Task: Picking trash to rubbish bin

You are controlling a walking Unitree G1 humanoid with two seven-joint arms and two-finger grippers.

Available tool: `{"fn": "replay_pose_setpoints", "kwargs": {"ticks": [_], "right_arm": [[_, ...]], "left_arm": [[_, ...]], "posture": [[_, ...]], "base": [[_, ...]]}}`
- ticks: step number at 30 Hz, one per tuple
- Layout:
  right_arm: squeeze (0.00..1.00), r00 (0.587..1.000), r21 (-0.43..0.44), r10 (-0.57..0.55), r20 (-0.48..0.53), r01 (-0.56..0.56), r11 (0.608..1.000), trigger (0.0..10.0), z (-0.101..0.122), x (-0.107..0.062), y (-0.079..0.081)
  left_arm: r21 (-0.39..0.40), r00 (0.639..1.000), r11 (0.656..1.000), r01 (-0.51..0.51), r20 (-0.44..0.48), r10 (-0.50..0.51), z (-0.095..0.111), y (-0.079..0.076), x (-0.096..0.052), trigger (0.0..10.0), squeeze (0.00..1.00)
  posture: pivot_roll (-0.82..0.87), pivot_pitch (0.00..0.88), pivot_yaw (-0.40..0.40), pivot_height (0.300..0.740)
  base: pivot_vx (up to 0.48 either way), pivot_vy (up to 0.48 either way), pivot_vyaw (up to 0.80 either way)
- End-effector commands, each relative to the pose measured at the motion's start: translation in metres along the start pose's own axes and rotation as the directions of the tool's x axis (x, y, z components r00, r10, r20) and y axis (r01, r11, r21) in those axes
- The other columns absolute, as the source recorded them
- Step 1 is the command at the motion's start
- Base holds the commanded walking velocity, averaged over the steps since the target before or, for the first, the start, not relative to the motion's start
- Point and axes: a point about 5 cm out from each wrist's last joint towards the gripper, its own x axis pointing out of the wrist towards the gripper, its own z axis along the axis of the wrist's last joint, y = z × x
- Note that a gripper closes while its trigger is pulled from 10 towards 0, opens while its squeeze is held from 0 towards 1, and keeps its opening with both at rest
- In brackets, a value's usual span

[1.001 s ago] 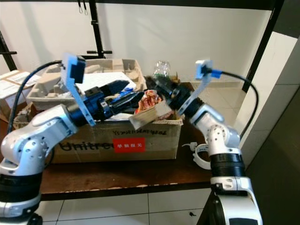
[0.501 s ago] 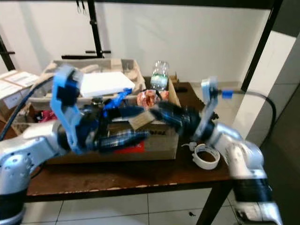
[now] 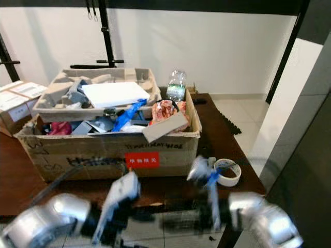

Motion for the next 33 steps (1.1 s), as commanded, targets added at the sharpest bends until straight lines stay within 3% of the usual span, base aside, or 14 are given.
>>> {"fn": "replay_pose_setpoints", "kwargs": {"ticks": [1,2,4,9,10,14,16,17,18,20,21,24,28,33], "right_arm": [[0.00,0.993,-0.012,-0.041,-0.111,0.040,0.999,10.0,-0.021,0.006,0.000],[0.00,0.974,0.047,-0.045,-0.221,0.057,0.997,10.0,-0.057,0.018,0.006],[0.00,0.960,0.110,-0.042,-0.278,0.075,0.991,10.0,-0.083,0.025,0.013],[0.00,0.939,0.153,-0.060,-0.339,0.118,0.981,10.0,-0.108,0.030,0.018],[0.00,0.914,0.150,-0.115,-0.390,0.186,0.971,10.0,-0.128,0.035,0.018],[0.00,0.875,0.119,-0.218,-0.432,0.295,0.948,10.0,-0.149,0.039,0.015],[0.00,0.759,0.105,-0.446,-0.475,0.552,0.827,10.0,-0.178,0.040,0.005],[0.00,0.759,0.105,-0.446,-0.475,0.552,0.827,10.0,-0.178,0.040,0.005],[0.00,0.710,0.153,-0.501,-0.495,0.639,0.754,10.0,-0.190,0.039,0.006],[0.00,0.699,0.181,-0.510,-0.501,0.661,0.728,10.0,-0.195,0.039,0.008],[0.00,0.670,0.216,-0.529,-0.522,0.703,0.677,10.0,-0.204,0.037,0.011],[0.00,0.649,0.220,-0.542,-0.533,0.726,0.652,10.0,-0.208,0.036,0.013],[0.00,0.558,0.231,-0.604,-0.570,0.814,0.533,10.0,-0.225,0.030,0.019],[0.00,0.522,0.288,-0.656,-0.545,0.851,0.438,10.0,-0.231,0.032,0.023]], "left_arm": [[-0.024,0.999,0.999,-0.049,-0.007,0.048,-0.012,0.002,0.009,10.0,0.00],[-0.138,0.996,0.987,-0.088,-0.026,0.085,-0.037,0.001,0.017,10.0,0.00],[-0.210,0.993,0.971,-0.114,-0.065,0.103,-0.059,-0.004,0.023,10.0,0.00],[-0.265,0.985,0.952,-0.153,-0.113,0.127,-0.080,-0.008,0.028,10.0,0.00],[-0.344,0.978,0.922,-0.181,-0.164,0.130,-0.099,-0.013,0.031,10.0,0.00],[-0.359,0.966,0.906,-0.225,-0.205,0.159,-0.116,-0.017,0.034,10.0,0.00],[-0.374,0.895,0.852,-0.367,-0.391,0.214,-0.158,-0.021,0.035,10.0,0.00],[-0.374,0.895,0.852,-0.367,-0.391,0.214,-0.158,-0.021,0.035,10.0,0.00],[-0.400,0.857,0.838,-0.370,-0.495,0.142,-0.175,-0.034,0.034,10.0,0.00],[-0.397,0.843,0.837,-0.376,-0.522,0.131,-0.181,-0.037,0.033,10.0,0.00],[-0.356,0.803,0.829,-0.430,-0.570,0.171,-0.191,-0.037,0.032,10.0,0.00],[-0.350,0.778,0.803,-0.482,-0.593,0.208,-0.198,-0.035,0.032,10.0,0.00],[-0.196,0.610,0.695,-0.692,-0.674,0.417,-0.222,-0.024,0.026,10.0,0.00],[-0.173,0.578,0.637,-0.751,-0.638,0.509,-0.231,-0.026,0.030,10.0,0.00]], "posture": [[-0.09,0.126,-0.005,0.740],[-0.09,0.126,-0.005,0.740],[-0.09,0.117,-0.007,0.740],[-0.09,0.115,-0.008,0.740],[-0.09,0.115,-0.008,0.740],[-0.09,0.114,-0.011,0.740],[-0.09,0.104,-0.012,0.740],[-0.09,0.104,-0.012,0.740],[-0.08,0.101,-0.011,0.740],[-0.08,0.099,-0.011,0.740],[-0.08,0.092,-0.012,0.740],[-0.08,0.090,-0.012,0.740],[-0.08,0.080,-0.018,0.740],[-0.08,0.068,-0.020,0.740]], "base": [[0.000,0.000,0.00],[0.000,0.000,0.00],[0.000,0.000,0.00],[0.000,0.000,0.00],[0.000,0.000,0.00],[0.000,0.000,0.00],[0.000,0.000,0.00],[0.000,0.000,0.00],[0.000,0.000,0.00],[0.000,0.000,0.00],[0.000,0.000,0.00],[0.000,0.000,0.00],[0.000,0.000,0.00],[0.000,0.000,0.00]]}}
